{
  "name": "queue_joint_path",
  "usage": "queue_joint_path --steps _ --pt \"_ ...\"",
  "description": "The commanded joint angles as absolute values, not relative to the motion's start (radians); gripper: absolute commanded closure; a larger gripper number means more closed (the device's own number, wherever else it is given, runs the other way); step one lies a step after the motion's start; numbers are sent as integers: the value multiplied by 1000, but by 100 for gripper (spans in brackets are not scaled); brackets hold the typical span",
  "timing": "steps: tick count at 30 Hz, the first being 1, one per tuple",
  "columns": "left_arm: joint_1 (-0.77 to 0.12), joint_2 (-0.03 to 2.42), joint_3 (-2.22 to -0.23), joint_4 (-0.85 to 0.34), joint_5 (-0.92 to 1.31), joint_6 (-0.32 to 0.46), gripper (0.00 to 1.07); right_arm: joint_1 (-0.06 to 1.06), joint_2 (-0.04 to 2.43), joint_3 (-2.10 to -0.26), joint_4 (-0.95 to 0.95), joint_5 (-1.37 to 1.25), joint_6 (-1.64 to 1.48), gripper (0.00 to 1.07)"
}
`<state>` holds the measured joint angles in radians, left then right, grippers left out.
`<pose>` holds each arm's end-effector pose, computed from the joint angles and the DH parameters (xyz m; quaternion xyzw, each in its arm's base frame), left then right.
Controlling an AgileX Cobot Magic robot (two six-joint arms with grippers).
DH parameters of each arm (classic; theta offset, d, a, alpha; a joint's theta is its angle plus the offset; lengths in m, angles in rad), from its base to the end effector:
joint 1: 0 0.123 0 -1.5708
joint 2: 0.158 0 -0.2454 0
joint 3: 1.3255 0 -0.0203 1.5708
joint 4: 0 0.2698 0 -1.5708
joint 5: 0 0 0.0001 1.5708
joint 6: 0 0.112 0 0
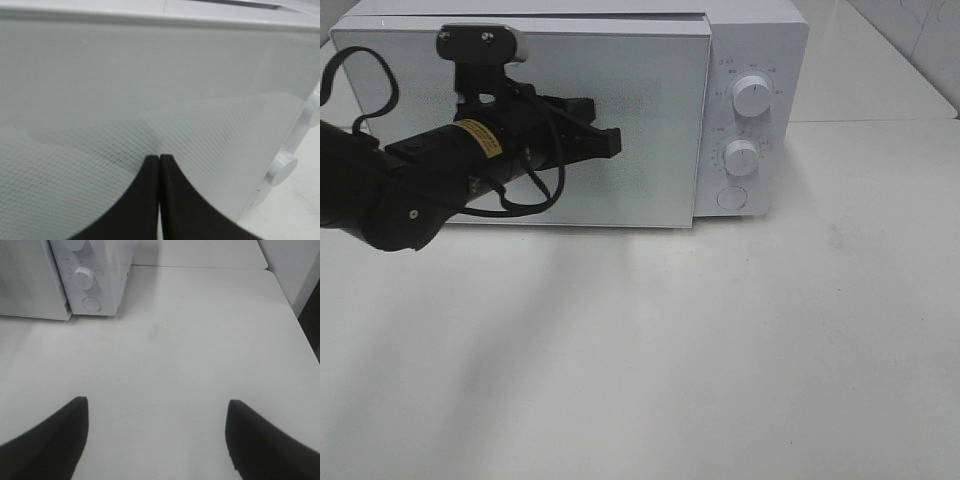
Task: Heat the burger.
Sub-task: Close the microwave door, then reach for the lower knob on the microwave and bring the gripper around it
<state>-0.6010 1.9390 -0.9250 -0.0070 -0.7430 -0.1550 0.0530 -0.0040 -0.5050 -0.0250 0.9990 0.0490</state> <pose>0.3398 -0.2323 0.1111 0.1667 0.7507 -0.2358 0.5942 0.0724 0.0015 0.2850 -0.0015 0.8342 0.0156 0.5513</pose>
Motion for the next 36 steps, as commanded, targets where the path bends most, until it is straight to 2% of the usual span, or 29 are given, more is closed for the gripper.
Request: queue_joint_path --steps 1,15,20,24,30,32,35,36 --pt "-610 1958 -972 -21 -744 -156 107 47 -32 -499 -29 994 34 32" --pt "-621 2055 -1164 -91 -685 -154 107 47 -32 -499 -29 994 34 32" --pt "-621 2044 -1165 -67 -648 -154 107 47 -32 -499 -29 994 34 32" --pt "-633 2009 -1149 0 -540 -154 107 47 -32 -499 -29 994 34 32" --pt "-680 1944 -1086 19 -451 -153 107 47 -32 -499 -29 994 34 32" --pt "-716 1898 -1053 18 -306 -154 107 47 -32 -499 -29 994 34 32" --pt "-722 1890 -1049 18 -267 -154 107 47 -32 -499 -29 994 34 32" --pt "-732 1866 -1048 19 -156 -154 101 47 -32 -499 -29 994 34 32"
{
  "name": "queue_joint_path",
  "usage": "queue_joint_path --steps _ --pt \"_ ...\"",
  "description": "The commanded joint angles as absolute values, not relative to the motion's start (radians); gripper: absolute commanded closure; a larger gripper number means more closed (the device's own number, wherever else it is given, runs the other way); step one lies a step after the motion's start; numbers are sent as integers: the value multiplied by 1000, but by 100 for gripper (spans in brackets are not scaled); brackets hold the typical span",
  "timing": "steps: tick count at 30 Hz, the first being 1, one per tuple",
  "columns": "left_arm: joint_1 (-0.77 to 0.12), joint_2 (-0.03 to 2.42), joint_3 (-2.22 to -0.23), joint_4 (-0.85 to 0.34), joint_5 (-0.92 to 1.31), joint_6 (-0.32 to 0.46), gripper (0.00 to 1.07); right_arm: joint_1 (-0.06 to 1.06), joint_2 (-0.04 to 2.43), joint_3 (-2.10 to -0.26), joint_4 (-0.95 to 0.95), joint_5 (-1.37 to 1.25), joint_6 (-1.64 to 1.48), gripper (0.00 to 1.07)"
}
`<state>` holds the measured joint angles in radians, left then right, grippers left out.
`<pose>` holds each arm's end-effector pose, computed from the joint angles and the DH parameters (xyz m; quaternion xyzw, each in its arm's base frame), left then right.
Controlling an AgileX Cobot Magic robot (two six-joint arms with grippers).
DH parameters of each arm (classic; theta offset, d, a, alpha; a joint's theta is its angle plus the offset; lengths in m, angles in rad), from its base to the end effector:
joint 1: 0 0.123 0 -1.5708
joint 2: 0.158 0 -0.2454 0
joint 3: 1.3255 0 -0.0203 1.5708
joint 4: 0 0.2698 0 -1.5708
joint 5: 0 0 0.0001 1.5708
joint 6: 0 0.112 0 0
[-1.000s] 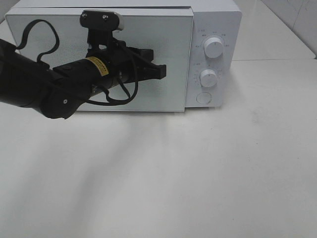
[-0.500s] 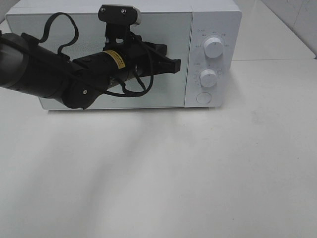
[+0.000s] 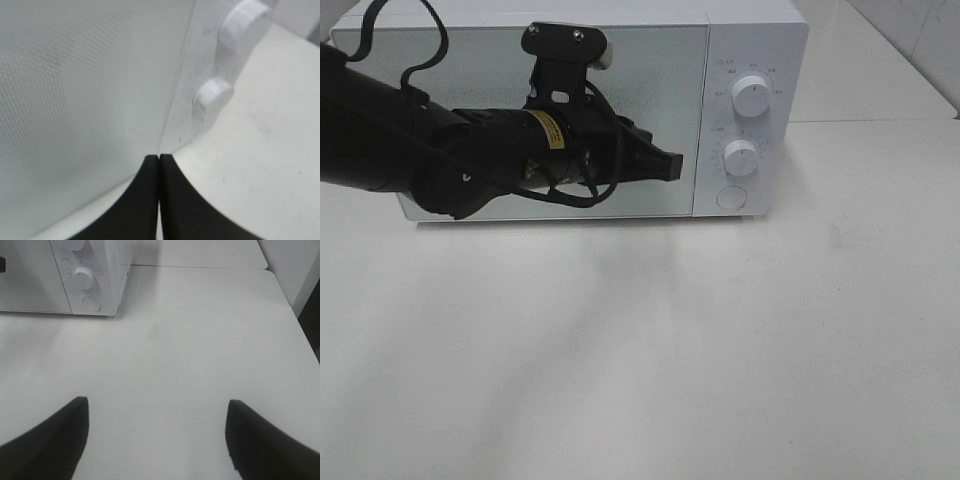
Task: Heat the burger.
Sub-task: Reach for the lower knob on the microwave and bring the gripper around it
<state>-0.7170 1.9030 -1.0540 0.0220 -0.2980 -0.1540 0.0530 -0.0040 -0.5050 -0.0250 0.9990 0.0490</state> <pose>0.3198 -0.2798 0.1178 0.2465 0.8142 -0.2192 0.4778 0.0724 0.0015 0.2850 -0.0015 0.8342 0.0156 0.5513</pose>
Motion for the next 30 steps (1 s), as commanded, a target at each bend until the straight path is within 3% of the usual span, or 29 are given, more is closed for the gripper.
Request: queue_joint_path --steps 1,2,3,4,5,6,7,8,12,22,30 --pt "-738 1856 -1048 23 -112 -154 95 47 -32 -499 -29 994 34 32" --pt "-738 1856 -1048 23 -112 -154 95 47 -32 -499 -29 994 34 32" --pt "-738 1834 -1048 38 -21 -154 76 47 -32 -499 -29 994 34 32" --pt "-743 1809 -1048 36 84 -162 44 47 -32 -499 -29 994 34 32" --pt "-743 1809 -1048 36 84 -162 44 47 -32 -499 -29 994 34 32" --pt "-743 1800 -1048 33 116 -166 31 47 -32 -499 -29 994 34 32" --pt "-743 1800 -1048 33 116 -166 31 47 -32 -499 -29 994 34 32" --pt "-744 1777 -1048 29 191 -167 4 47 -32 -499 -29 994 34 32" --pt "-744 1715 -1049 0 394 -166 7 47 -32 -499 -29 994 34 32" --pt "-725 1585 -1049 0 664 -193 7 47 -32 -499 -29 994 34 32" --pt "-574 1499 -1049 -18 891 -178 7 47 -32 -499 -29 994 34 32"
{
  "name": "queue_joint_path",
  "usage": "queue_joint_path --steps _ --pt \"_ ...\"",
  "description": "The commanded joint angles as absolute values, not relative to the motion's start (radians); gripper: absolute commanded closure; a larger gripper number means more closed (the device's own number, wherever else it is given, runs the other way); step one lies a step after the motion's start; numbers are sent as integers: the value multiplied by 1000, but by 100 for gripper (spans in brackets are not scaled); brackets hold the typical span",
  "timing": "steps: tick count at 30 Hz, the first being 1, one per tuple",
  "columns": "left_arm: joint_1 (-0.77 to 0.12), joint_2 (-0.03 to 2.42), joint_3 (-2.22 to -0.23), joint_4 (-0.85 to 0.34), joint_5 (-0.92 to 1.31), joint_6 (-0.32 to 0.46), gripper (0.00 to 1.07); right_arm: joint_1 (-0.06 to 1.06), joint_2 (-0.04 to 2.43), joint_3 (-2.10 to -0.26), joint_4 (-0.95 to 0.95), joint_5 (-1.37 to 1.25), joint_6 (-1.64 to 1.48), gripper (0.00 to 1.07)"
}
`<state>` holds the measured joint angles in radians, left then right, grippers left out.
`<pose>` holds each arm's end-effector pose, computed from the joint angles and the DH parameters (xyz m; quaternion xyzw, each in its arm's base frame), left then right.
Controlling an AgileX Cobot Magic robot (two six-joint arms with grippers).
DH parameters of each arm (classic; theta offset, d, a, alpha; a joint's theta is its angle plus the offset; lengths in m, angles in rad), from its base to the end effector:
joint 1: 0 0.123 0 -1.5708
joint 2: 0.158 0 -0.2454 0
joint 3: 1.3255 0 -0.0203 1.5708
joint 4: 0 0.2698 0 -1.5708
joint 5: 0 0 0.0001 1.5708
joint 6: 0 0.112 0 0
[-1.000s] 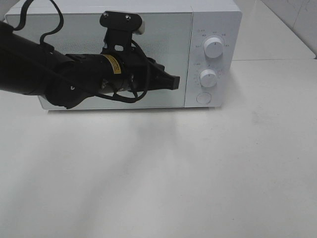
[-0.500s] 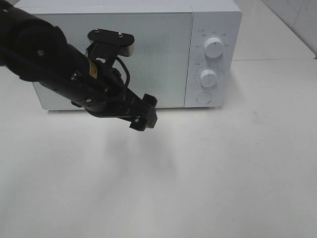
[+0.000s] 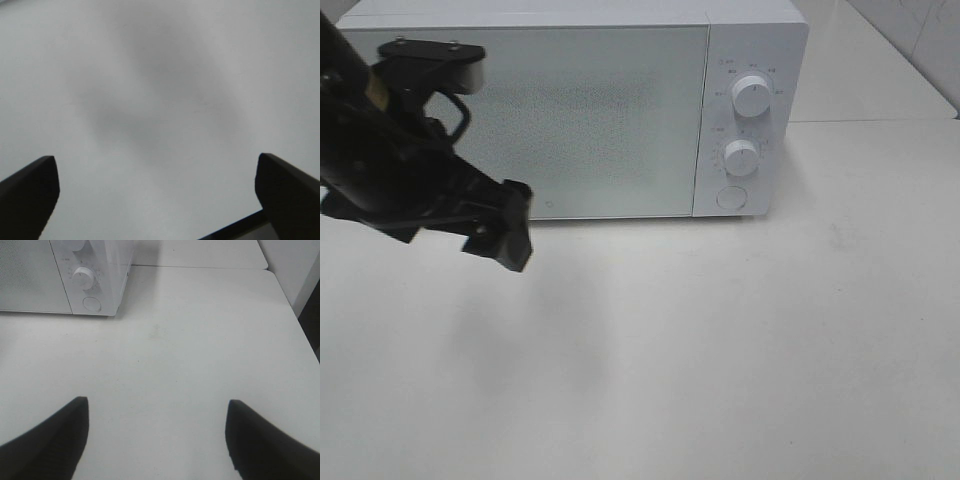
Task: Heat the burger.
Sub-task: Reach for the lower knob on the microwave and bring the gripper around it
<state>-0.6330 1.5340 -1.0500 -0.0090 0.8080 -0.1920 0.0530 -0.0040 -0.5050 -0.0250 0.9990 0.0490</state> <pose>0.2627 -0.1937 0.1765 0.2127 0.9600 -0.0764 0.1652 0.0724 0.0015 0.2850 -0.0015 0.8342 0.0156 0.5513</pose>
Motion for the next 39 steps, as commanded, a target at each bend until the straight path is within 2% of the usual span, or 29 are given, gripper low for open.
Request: queue_joint_path --steps 1,2,3,4,6,7,8,9,11,12,18,39 --pt "-524 1475 -1049 -25 926 -146 7 47 -32 -499 -29 994 34 32" --pt "-524 1475 -1049 -25 926 -146 7 47 -32 -499 -29 994 34 32" --pt "-501 1461 -1049 -27 940 -134 7 47 -32 -499 -29 994 34 32" --pt "-440 1430 -1049 -31 973 -117 7 47 -32 -499 -29 994 34 32" --pt "-413 1418 -1049 -31 983 -112 7 47 -32 -499 -29 994 34 32" --pt "-344 1391 -1049 -31 1009 -107 7 47 -32 -499 -29 994 34 32" --pt "-344 1391 -1049 -31 1009 -107 7 47 -32 -499 -29 994 34 32" --pt "-275 1360 -1049 -31 1034 -89 7 47 -32 -499 -29 994 34 32" --pt "-248 1349 -1049 -31 1045 -79 7 47 -32 -499 -29 994 34 32" --pt "-188 1321 -1049 -31 1070 -63 7 47 -32 -499 -29 994 34 32" --pt "-75 1249 -1020 -31 1125 -56 7 47 -32 -499 -29 994 34 32" --pt "-59 845 -629 -24 1106 -56 7 47 -32 -499 -29 994 34 32"
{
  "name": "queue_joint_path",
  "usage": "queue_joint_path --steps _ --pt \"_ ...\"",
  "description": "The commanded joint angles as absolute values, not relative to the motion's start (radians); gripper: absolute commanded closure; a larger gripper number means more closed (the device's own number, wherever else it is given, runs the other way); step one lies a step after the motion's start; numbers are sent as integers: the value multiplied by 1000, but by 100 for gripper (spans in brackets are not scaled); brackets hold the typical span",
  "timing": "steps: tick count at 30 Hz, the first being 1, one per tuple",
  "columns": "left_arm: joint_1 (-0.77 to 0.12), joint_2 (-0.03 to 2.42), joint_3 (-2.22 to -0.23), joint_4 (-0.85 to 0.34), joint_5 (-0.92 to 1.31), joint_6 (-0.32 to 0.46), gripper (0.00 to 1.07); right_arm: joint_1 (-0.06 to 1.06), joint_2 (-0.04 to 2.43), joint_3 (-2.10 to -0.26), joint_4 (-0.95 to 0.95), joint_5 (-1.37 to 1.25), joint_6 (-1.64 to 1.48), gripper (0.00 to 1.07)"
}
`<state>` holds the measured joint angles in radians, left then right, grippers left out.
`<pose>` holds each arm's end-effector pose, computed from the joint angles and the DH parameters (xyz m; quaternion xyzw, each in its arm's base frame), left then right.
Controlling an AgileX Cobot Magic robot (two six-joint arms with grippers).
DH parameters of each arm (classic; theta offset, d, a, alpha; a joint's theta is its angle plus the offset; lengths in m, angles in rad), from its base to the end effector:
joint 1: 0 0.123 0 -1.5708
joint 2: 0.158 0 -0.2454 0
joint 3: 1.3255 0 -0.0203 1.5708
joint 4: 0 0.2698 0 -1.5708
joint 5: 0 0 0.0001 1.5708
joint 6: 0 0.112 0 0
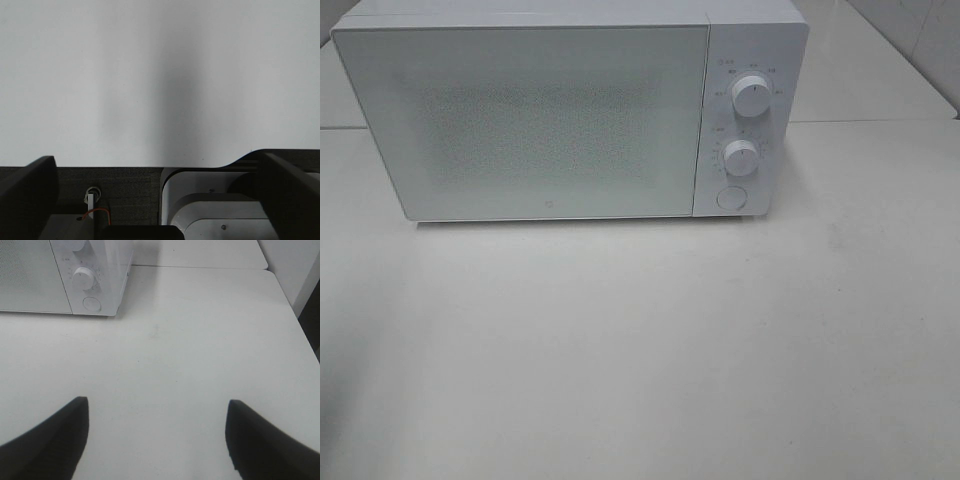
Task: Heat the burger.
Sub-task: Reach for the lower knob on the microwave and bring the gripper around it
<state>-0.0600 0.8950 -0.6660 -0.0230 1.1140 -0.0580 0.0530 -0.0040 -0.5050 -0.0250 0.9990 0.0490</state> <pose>0.1826 -0.0133 0.2117 -0.0024 0.9876 -0.0202 0.1560 0.0724 0.0015 0.2850 -0.0015 0.8342 0.0156 0.5513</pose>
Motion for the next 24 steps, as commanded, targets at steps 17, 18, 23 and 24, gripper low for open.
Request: queue_joint_path --steps 17,18,23,24 --pt "-59 415 -520 -21 1071 -55 7 47 -32 -499 -29 994 34 32" --pt "-59 357 -520 -22 1071 -55 7 47 -32 -499 -29 994 34 32" --pt "-59 252 -520 -32 1071 -55 7 47 -32 -499 -29 994 34 32" --pt "-59 199 -520 -32 1071 -55 7 47 -32 -499 -29 994 34 32"
